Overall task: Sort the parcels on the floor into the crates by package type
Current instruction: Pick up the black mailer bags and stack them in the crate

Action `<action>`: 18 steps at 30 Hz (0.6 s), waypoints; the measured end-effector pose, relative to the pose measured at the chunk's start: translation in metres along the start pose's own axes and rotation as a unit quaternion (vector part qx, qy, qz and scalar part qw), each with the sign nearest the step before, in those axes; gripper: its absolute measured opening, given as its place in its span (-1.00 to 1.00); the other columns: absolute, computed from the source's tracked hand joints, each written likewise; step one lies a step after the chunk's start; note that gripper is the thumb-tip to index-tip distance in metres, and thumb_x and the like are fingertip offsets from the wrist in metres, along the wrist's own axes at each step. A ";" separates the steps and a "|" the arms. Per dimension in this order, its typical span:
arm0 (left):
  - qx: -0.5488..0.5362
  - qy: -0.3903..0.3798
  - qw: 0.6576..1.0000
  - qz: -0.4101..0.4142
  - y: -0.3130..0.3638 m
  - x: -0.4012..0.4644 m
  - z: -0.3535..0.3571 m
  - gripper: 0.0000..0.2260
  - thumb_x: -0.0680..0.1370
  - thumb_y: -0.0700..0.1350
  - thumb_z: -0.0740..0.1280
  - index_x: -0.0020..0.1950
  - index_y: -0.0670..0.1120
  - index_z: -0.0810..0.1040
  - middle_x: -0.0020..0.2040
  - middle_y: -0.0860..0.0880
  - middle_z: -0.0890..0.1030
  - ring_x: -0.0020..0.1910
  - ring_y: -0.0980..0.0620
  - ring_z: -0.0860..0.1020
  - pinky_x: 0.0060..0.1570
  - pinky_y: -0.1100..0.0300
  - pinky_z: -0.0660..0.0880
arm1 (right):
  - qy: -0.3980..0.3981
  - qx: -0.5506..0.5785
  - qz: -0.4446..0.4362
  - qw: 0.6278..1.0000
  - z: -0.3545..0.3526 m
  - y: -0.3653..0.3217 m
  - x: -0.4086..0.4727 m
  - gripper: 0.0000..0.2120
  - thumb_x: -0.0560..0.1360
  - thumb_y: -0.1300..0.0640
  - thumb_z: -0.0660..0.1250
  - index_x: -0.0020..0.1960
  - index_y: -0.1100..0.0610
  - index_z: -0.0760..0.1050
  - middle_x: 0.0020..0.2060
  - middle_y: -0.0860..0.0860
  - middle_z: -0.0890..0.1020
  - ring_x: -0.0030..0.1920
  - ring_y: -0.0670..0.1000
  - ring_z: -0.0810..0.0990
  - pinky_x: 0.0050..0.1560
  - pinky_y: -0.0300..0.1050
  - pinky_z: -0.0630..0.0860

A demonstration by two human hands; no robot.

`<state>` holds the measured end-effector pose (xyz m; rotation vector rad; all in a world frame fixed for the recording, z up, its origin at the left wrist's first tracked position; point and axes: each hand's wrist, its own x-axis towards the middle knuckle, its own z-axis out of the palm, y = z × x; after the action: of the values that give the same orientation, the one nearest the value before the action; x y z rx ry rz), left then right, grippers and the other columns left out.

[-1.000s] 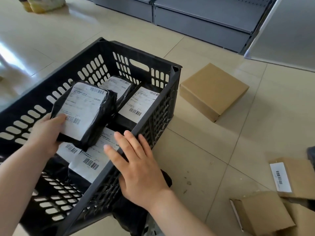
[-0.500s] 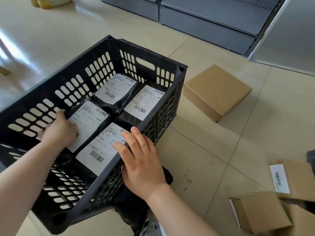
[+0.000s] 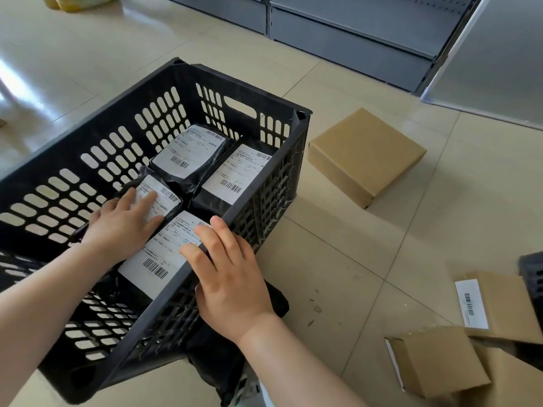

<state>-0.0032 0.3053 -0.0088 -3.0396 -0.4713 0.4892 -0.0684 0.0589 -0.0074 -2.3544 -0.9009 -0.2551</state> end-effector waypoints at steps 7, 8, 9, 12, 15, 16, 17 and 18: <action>-0.116 0.040 0.992 -0.027 0.026 0.006 -0.015 -0.54 0.62 0.07 0.15 0.53 0.04 0.28 0.58 -0.07 0.19 0.58 -0.13 -0.01 0.50 -0.20 -0.10 | -0.052 0.085 -0.004 0.995 -0.027 0.007 0.001 -0.42 0.43 0.25 0.21 0.46 0.10 0.38 0.53 0.08 0.29 0.60 0.10 0.05 0.45 0.06 0.27; -0.147 0.057 0.987 -0.020 0.035 0.006 -0.021 -0.55 0.63 0.02 0.15 0.52 0.00 0.29 0.57 -0.09 0.23 0.57 -0.14 0.03 0.51 -0.18 -0.05 | -0.049 0.101 0.001 0.994 -0.031 0.010 -0.001 -0.41 0.43 0.25 0.16 0.47 0.12 0.38 0.54 0.07 0.29 0.60 0.08 0.06 0.47 0.06 0.26; -0.182 0.069 0.981 -0.011 0.047 0.004 -0.029 -0.55 0.63 0.00 0.14 0.52 -0.04 0.29 0.55 -0.12 0.27 0.56 -0.15 0.09 0.51 -0.17 0.02 | -0.047 0.118 0.011 0.992 -0.035 0.013 -0.003 -0.40 0.44 0.26 0.11 0.49 0.13 0.37 0.56 0.06 0.28 0.60 0.05 0.06 0.50 0.06 0.24; -0.279 0.066 0.958 0.024 0.082 -0.007 -0.054 -0.56 0.65 0.08 0.11 0.51 -0.02 0.30 0.47 -0.13 0.38 0.49 -0.14 0.25 0.45 -0.16 0.20 | -0.056 0.174 0.045 0.982 -0.045 0.018 -0.009 -0.37 0.46 0.31 0.08 0.54 0.13 0.29 0.59 0.00 0.19 0.61 -0.02 0.01 0.54 0.03 0.20; -0.299 0.056 0.950 0.078 0.117 -0.022 -0.078 -0.52 0.63 0.23 0.05 0.49 0.07 0.30 0.47 -0.06 0.38 0.46 -0.09 0.32 0.42 -0.16 0.26 | -0.046 0.228 0.106 0.967 -0.056 0.027 -0.012 -0.34 0.47 0.38 0.16 0.55 0.08 0.26 0.60 -0.06 0.14 0.60 -0.04 0.05 0.51 -0.10 0.21; -0.304 0.057 0.946 0.094 0.129 -0.027 -0.085 -0.52 0.63 0.24 0.06 0.49 0.08 0.29 0.47 -0.04 0.38 0.44 -0.09 0.35 0.41 -0.15 0.27 | -0.039 0.236 0.130 0.962 -0.060 0.033 -0.013 -0.35 0.48 0.38 0.18 0.54 0.06 0.26 0.59 -0.07 0.14 0.59 -0.06 0.07 0.50 -0.14 0.20; -0.310 0.062 0.942 0.111 0.142 -0.031 -0.092 -0.53 0.63 0.23 0.07 0.49 0.08 0.29 0.47 -0.02 0.37 0.41 -0.09 0.38 0.40 -0.13 0.29 | -0.038 0.237 0.155 0.958 -0.064 0.040 -0.014 -0.36 0.50 0.37 0.19 0.54 0.04 0.25 0.59 -0.08 0.14 0.58 -0.10 0.08 0.51 -0.20 0.17; -0.313 0.073 0.938 0.130 0.155 -0.035 -0.097 -0.54 0.63 0.21 0.10 0.50 0.08 0.28 0.48 -0.01 0.36 0.41 -0.08 0.38 0.40 -0.10 0.28 | -0.042 0.235 0.181 0.954 -0.069 0.048 -0.015 -0.37 0.52 0.35 0.19 0.55 0.01 0.23 0.59 -0.10 0.12 0.58 -0.14 0.07 0.50 -0.27 0.12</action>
<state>0.0403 0.1488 0.0830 -3.7443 -0.2505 0.1218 -0.0459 -0.0184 0.0199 -2.0362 -0.4793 0.1938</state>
